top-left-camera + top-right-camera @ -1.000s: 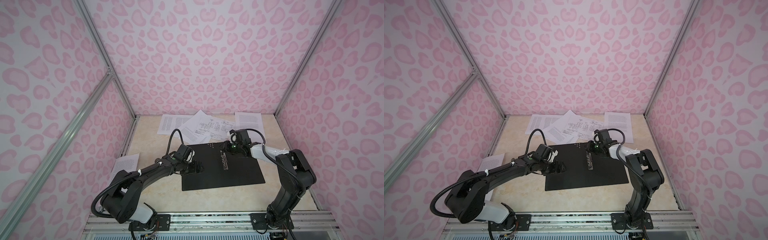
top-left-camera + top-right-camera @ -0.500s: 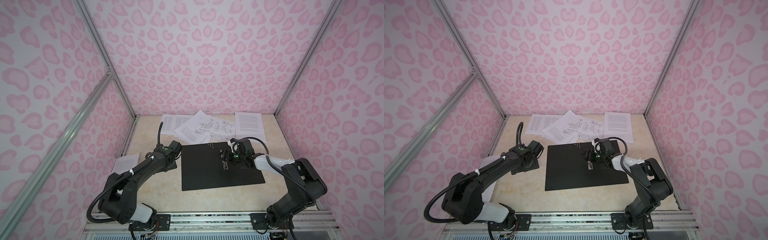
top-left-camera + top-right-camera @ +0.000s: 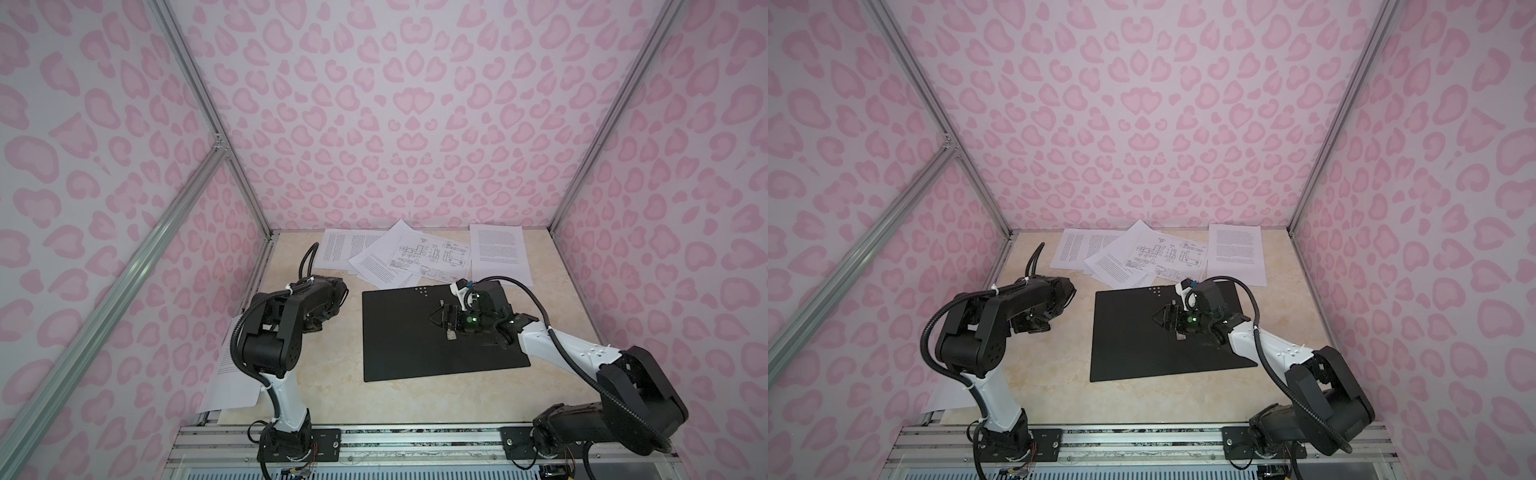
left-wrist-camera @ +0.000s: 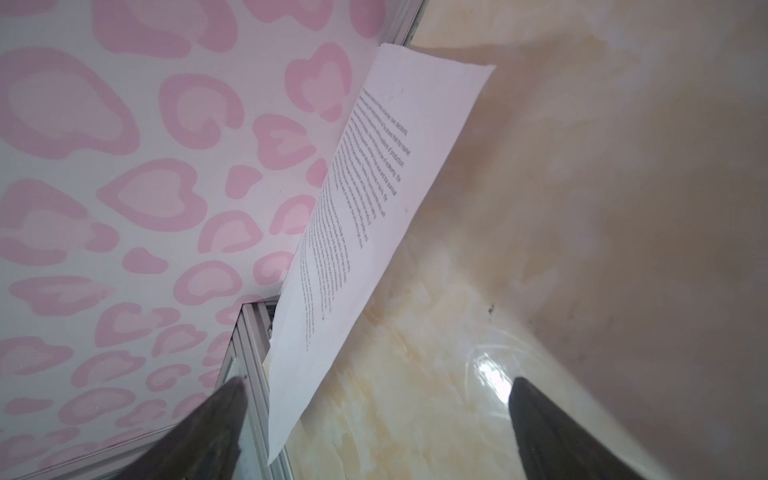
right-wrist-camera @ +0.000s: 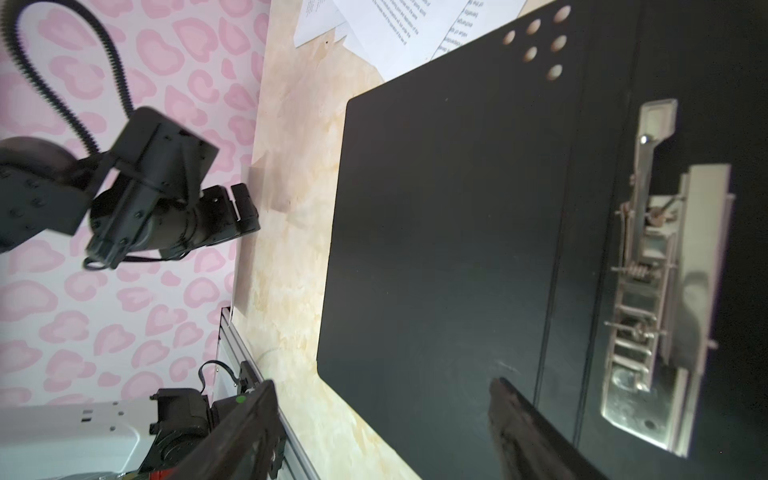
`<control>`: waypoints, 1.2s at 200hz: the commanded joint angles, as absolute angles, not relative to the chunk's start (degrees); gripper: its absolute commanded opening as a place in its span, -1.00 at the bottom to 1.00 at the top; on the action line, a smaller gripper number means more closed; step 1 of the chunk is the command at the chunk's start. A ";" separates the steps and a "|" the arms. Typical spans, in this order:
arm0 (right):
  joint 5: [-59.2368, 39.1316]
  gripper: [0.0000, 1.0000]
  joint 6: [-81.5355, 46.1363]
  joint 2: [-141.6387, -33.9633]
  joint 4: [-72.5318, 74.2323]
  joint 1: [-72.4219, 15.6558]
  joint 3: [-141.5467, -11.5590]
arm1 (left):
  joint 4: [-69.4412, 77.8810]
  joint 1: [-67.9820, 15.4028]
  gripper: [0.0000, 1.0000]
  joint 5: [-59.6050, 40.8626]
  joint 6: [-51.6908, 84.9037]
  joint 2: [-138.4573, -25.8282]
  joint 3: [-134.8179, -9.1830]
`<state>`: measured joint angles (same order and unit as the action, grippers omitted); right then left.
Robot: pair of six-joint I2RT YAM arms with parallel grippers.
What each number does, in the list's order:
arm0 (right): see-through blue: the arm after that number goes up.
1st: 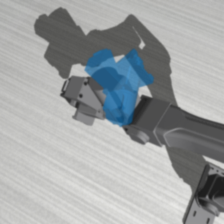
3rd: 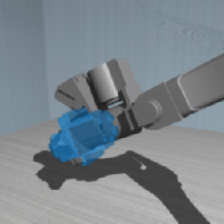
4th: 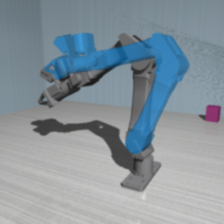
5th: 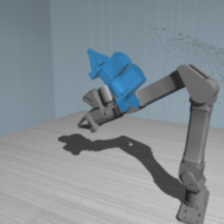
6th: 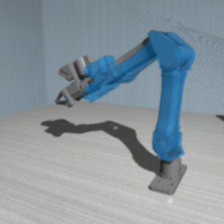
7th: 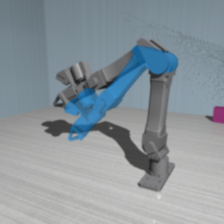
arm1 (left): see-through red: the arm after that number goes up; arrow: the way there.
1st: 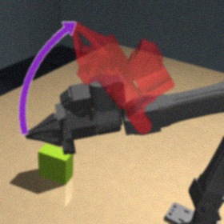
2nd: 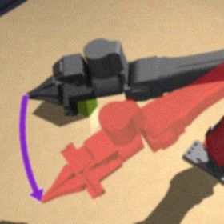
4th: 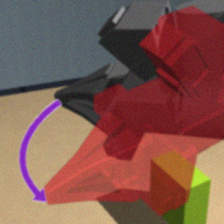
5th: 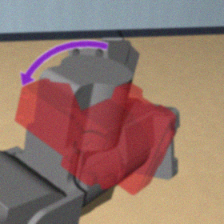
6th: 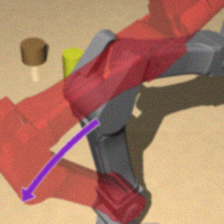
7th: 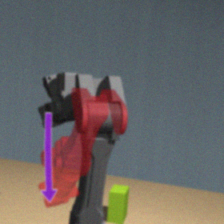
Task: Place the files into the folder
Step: 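Move the left gripper to the white paper beside the folder and grasp it, then lift the white paper with the left gripper and carry it over the folder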
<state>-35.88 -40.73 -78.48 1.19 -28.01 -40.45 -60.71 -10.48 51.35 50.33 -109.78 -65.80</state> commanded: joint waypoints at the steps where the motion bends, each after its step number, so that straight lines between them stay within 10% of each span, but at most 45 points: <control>1: -34.39 0.59 -38.77 -75.82 -6.04 -28.04 -41.68 | -63.10 -7.98 0.83 53.96 50.66 -113.97 -67.36; 86: -33.70 0.58 -39.04 -70.63 -11.31 -27.94 -42.62 | -60.57 3.84 0.20 53.08 48.59 -117.41 -69.34; 127: -33.69 0.58 -38.47 -70.15 -12.65 -27.86 -43.75 | -60.76 7.18 -0.93 51.26 48.96 -116.96 -69.48; 193: -30.51 0.80 -33.80 -70.03 -12.15 -24.77 -45.06 | -61.57 -12.12 -0.94 37.20 45.59 -93.44 -72.16; 240: -32.25 0.85 -31.04 -69.31 -12.77 -18.61 -44.49 | -50.33 -26.04 -0.94 6.86 40.51 -83.67 -71.96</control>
